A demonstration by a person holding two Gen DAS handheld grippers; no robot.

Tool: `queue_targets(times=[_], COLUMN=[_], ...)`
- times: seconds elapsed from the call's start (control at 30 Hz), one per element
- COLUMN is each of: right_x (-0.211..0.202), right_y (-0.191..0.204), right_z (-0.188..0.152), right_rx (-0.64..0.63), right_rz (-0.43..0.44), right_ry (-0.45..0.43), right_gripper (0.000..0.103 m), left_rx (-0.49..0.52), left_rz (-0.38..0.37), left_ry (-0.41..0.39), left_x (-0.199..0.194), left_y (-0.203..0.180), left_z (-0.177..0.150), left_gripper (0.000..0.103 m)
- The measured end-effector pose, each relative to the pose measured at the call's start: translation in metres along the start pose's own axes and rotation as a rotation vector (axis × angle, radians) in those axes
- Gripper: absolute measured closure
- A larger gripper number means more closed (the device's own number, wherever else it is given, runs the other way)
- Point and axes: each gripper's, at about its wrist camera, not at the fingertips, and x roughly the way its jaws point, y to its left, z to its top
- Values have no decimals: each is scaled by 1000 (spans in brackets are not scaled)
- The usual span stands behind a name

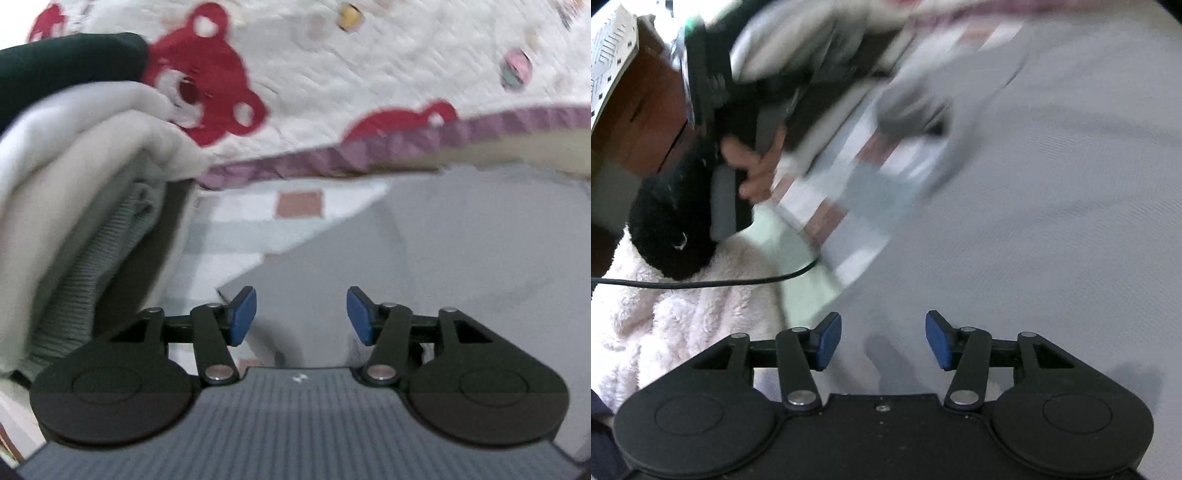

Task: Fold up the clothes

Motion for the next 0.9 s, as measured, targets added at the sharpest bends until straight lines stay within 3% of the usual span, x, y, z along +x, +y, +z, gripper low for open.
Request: queue_targets(times=[0.1, 0.2, 0.3, 0.37, 0.47, 0.53, 0.63, 0.77, 0.9], right_x=[-67, -141, -199, -224, -234, -236, -239, -240, -236], right_y=[-29, -63, -73, -57, -28, -21, -30, -43, -52], right_z=[-28, -82, -144, -177, -210, -229, -263, -304, -321], right_rx=[130, 320, 483, 522, 470, 474, 589, 801, 889], right_rz=[-175, -395, -651, -755, -826, -869, -871, -914, -845], right_ry=[-160, -312, -399, -401, -368, -372, -404, -448, -520], right_gripper=[42, 42, 42, 40, 36, 36, 36, 36, 36], left_rx=[-36, -36, -94, -74, 30, 103, 197, 212, 248], left_rz=[-103, -231, -388, -415, -406, -451, -538, -687, -740], left_ry=[44, 145, 282, 343, 348, 287, 212, 259, 305], left_x=[-3, -1, 11, 17, 11, -6, -32, -48, -52], left_y=[1, -12, -24, -34, -52, -66, -87, -111, -126], left_z=[-5, -17, -26, -33, -40, -38, -36, -43, -51], left_gripper=[50, 50, 49, 49, 49, 50, 49, 49, 49])
